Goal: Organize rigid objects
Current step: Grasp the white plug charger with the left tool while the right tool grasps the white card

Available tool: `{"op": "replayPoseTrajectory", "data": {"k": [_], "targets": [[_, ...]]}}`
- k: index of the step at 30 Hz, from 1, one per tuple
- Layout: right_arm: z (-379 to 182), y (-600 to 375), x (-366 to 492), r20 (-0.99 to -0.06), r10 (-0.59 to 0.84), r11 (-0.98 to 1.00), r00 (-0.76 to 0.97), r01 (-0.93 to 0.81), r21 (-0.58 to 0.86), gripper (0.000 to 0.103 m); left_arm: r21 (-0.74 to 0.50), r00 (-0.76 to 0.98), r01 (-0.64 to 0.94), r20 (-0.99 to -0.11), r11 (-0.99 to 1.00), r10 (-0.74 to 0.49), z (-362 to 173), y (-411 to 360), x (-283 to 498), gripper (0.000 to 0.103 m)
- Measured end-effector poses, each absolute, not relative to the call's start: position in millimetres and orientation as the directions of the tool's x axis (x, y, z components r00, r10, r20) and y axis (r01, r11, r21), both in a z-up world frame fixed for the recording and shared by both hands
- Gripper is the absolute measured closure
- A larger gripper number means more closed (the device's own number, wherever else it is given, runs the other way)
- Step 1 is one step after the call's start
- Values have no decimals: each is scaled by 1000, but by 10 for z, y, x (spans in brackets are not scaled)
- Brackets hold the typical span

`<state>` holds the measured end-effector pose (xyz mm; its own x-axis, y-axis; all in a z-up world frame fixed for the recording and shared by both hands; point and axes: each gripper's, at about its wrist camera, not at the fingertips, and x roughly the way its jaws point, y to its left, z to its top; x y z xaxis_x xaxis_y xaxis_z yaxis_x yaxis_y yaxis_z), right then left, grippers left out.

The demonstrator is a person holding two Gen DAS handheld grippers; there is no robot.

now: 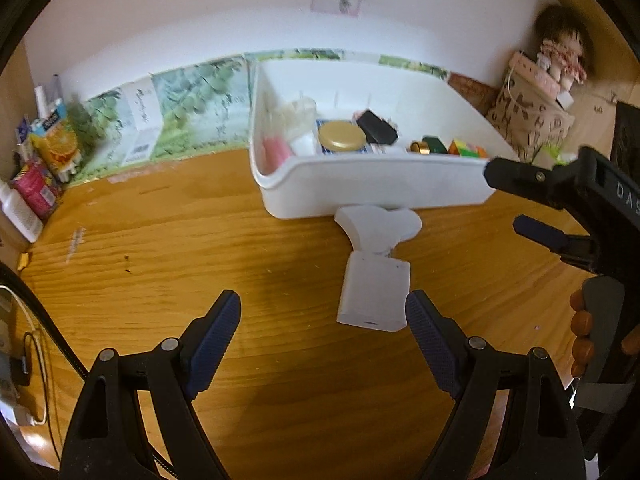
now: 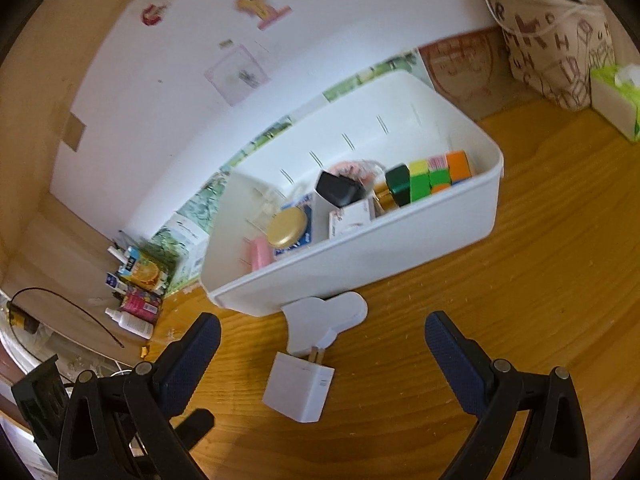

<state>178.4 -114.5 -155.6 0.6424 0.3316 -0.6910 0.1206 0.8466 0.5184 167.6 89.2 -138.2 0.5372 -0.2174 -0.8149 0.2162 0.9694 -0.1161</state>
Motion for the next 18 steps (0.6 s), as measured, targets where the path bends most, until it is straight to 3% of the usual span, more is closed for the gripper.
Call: {"op": "replayPoseTrajectory", "data": {"k": [18], "targets": [[-2016,-975,2083,-788,334,848,518,199,491,1,-170,394,279,-878,945,-273,-1825,640,1847,16]]}}
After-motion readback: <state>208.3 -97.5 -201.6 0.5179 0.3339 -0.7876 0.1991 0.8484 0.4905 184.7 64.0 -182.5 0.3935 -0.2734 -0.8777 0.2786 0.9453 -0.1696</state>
